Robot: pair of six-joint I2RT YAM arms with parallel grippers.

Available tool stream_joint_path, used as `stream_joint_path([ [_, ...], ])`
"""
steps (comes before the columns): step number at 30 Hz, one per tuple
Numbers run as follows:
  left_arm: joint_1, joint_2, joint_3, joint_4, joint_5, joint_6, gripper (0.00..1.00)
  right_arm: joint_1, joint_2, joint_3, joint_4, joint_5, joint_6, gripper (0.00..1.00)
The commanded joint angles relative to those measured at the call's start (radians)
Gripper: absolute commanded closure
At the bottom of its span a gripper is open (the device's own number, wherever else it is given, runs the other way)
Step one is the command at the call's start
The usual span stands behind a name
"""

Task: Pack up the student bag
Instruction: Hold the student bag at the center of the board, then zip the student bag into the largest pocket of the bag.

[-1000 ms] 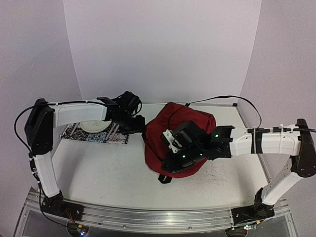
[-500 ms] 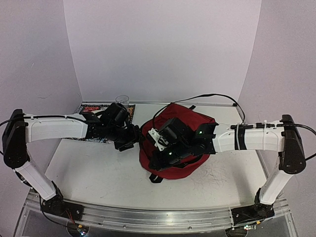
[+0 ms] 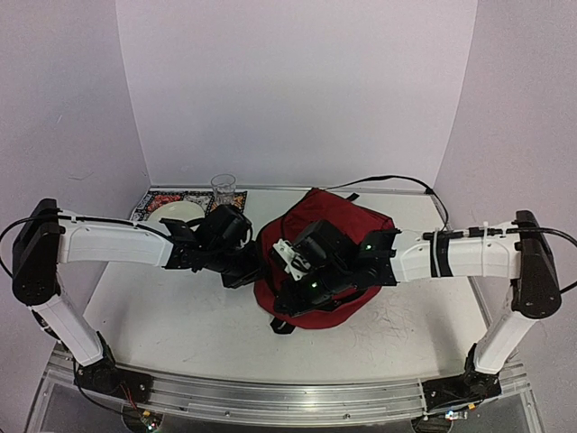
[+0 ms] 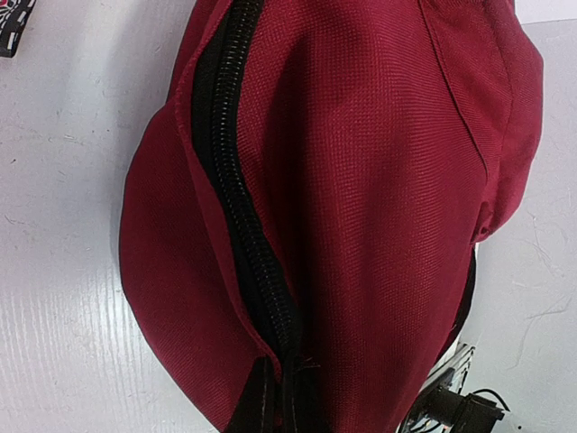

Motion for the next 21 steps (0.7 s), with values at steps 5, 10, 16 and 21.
stream_joint_path([
  [5,0.048,-0.023,-0.022,0.027,-0.076,0.061,1.0,-0.014,-0.202,-0.181,-0.091,0.045,-0.002,1.0],
  [10,0.085,-0.044,-0.023,-0.018,-0.108,0.102,1.0,-0.048,-0.291,-0.25,-0.162,0.075,-0.002,1.0],
  [16,0.125,-0.069,-0.009,-0.06,-0.132,0.144,1.0,-0.095,-0.362,-0.285,-0.258,0.11,-0.019,1.0],
  [21,0.144,-0.085,-0.008,-0.078,-0.137,0.166,1.0,-0.168,-0.426,-0.318,-0.325,0.147,-0.028,1.0],
])
